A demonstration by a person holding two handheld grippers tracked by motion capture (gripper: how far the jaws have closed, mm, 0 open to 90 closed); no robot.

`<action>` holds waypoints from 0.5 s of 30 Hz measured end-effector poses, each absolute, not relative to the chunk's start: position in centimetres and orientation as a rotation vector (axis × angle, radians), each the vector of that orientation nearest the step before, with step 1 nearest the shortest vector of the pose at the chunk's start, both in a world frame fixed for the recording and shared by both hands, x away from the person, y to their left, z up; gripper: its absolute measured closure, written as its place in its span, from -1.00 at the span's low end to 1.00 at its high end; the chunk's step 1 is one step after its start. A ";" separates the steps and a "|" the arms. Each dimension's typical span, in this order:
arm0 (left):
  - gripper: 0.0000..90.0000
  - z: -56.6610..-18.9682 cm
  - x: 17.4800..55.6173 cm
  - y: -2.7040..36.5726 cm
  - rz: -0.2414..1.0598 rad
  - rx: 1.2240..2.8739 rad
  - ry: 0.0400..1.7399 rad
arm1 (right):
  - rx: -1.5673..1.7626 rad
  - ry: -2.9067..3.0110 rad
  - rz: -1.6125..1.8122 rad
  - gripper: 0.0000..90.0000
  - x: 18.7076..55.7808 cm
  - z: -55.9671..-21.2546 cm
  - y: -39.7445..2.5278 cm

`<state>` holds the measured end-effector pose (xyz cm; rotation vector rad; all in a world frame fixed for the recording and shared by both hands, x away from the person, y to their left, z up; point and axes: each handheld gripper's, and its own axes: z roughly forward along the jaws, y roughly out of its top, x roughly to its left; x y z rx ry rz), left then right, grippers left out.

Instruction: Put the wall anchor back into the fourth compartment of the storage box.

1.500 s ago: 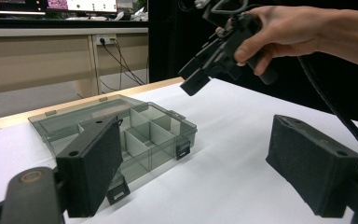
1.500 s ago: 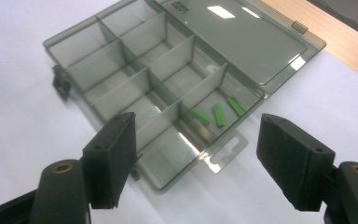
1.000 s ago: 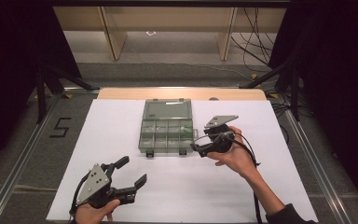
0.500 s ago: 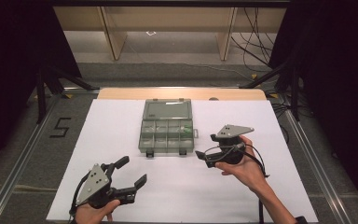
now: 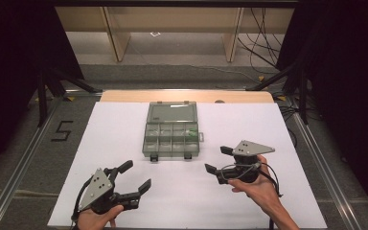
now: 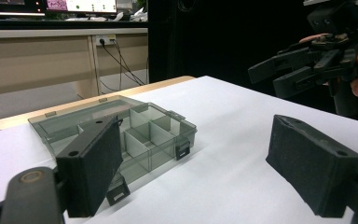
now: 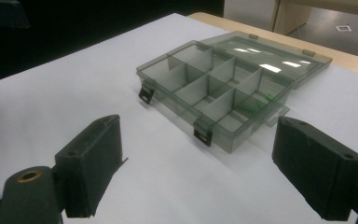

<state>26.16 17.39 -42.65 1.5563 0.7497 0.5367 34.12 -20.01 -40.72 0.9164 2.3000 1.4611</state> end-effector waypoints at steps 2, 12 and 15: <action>-0.62 -42.6 26.2 17.4 0.537 1.556 0.749 | 0.913 2.295 1.473 -0.63 33.8 -40.9 -20.1; -0.62 -42.6 26.1 17.4 0.537 1.559 0.746 | 0.919 2.240 1.519 -0.63 32.1 -41.3 -20.7; -0.62 -42.6 26.1 17.4 0.537 1.561 0.745 | 0.919 2.246 1.509 -0.63 31.7 -41.4 -20.9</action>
